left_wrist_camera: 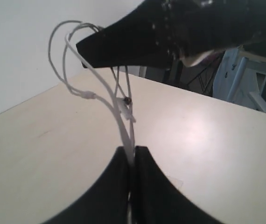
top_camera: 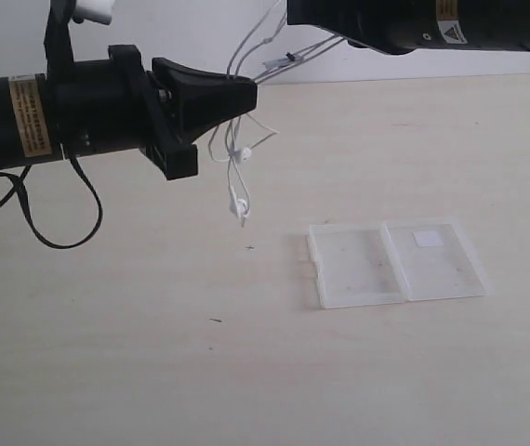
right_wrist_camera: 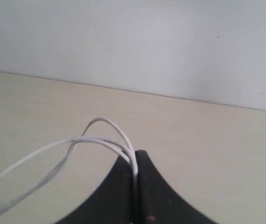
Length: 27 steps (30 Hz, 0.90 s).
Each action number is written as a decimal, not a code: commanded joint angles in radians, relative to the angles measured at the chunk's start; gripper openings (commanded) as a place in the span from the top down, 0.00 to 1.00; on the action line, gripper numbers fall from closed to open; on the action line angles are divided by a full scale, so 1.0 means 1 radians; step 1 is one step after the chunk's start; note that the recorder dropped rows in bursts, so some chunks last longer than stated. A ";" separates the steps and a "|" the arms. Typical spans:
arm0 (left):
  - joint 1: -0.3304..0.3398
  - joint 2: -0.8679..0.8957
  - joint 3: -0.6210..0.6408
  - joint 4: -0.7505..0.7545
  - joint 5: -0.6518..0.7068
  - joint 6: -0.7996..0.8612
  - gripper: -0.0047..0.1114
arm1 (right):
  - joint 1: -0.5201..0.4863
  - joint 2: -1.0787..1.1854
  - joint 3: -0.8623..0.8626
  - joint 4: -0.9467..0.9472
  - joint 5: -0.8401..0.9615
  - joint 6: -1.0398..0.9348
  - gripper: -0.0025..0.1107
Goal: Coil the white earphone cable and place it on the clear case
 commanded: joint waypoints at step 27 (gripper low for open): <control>-0.003 -0.063 -0.001 -0.215 0.103 -0.052 0.96 | -0.007 0.001 0.090 0.009 -0.147 0.042 0.55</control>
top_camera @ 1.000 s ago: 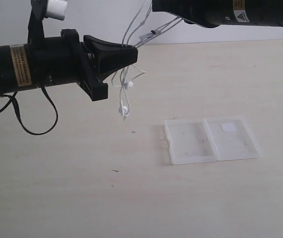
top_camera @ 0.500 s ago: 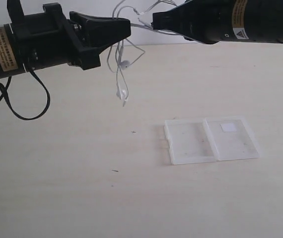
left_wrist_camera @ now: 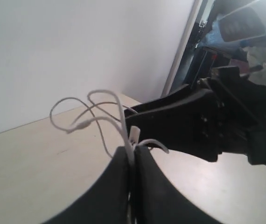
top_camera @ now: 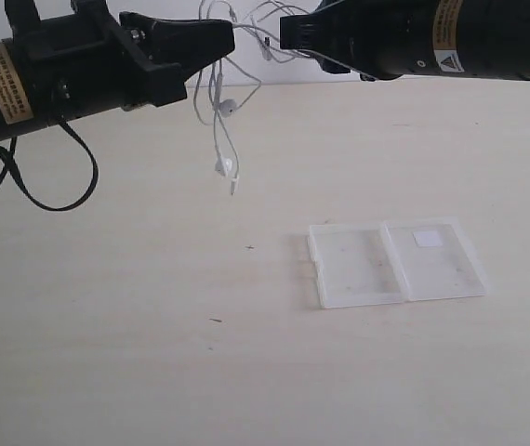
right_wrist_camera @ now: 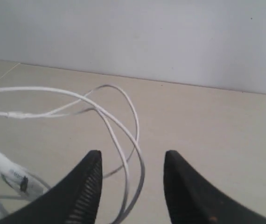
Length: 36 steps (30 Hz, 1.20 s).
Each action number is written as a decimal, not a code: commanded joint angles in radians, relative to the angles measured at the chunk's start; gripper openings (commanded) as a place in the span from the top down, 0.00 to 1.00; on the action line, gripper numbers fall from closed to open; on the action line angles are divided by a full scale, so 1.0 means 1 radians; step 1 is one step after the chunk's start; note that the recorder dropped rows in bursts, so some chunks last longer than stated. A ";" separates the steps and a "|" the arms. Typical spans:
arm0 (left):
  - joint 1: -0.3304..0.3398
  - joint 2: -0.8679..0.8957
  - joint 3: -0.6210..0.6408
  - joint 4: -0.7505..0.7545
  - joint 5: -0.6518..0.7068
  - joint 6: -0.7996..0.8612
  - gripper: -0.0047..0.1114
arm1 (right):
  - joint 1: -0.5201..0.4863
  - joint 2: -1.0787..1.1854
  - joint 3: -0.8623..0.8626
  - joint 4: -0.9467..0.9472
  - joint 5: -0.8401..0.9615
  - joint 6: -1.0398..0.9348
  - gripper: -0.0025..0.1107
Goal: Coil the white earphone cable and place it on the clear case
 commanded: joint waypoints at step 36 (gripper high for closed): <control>-0.102 0.019 -0.054 0.306 0.180 -0.111 0.96 | -0.006 -0.256 0.080 0.051 0.470 -0.057 0.57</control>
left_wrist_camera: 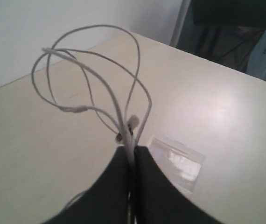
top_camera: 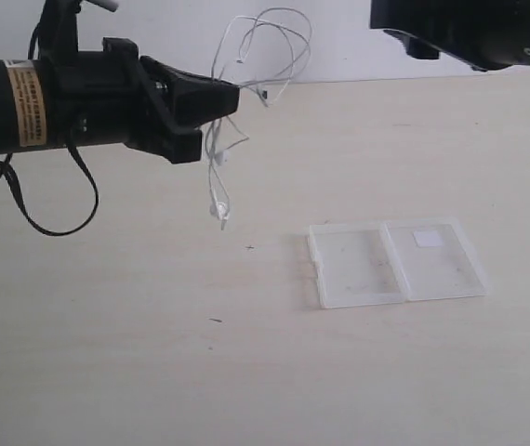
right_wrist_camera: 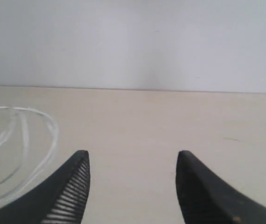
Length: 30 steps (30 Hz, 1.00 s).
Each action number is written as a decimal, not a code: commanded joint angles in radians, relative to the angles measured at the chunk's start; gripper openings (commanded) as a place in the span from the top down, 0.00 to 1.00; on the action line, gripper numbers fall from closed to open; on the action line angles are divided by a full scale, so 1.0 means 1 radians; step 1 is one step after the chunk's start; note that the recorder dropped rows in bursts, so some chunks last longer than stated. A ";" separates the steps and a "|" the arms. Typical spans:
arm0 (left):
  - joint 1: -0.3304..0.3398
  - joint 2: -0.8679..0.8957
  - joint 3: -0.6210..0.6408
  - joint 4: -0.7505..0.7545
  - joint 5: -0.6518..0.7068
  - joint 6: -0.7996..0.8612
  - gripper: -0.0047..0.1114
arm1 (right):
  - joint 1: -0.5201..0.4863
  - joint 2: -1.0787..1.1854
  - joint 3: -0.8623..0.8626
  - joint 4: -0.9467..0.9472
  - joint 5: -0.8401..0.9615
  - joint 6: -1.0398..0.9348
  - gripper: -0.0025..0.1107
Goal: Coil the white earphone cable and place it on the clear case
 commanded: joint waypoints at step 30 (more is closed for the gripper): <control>-0.236 0.517 -0.413 0.053 -0.086 0.017 0.96 | -0.004 -0.668 0.459 -0.005 -0.099 -0.067 0.98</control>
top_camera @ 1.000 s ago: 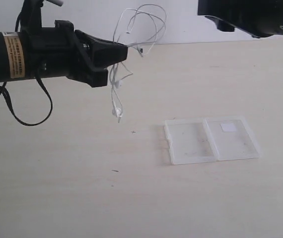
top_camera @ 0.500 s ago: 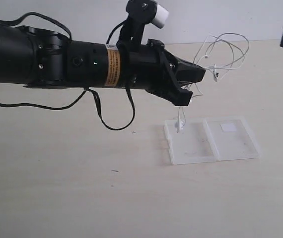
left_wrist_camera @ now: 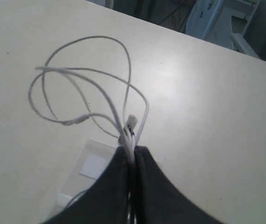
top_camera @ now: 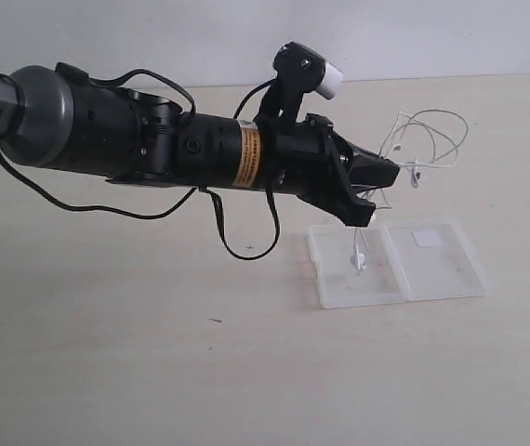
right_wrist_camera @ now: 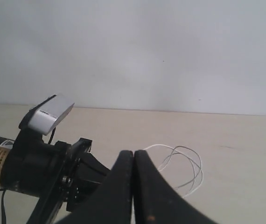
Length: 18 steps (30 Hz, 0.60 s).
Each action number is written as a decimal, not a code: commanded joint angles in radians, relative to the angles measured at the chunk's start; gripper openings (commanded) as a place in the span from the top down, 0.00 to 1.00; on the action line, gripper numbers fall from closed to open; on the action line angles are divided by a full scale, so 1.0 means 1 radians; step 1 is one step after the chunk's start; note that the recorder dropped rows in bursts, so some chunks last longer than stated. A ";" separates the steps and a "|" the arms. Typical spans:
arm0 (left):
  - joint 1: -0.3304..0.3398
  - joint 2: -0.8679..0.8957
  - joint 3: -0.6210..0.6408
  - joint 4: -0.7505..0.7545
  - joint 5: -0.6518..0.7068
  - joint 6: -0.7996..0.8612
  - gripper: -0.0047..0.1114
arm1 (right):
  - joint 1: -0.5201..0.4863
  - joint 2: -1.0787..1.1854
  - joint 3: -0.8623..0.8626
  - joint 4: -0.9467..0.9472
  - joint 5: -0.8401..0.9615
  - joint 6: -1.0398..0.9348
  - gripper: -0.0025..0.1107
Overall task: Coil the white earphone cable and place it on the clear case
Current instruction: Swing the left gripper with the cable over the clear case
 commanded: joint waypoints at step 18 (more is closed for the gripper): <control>-0.064 0.060 -0.144 0.272 0.011 -0.015 0.96 | -0.004 -0.011 0.004 -0.009 -0.001 -0.007 0.98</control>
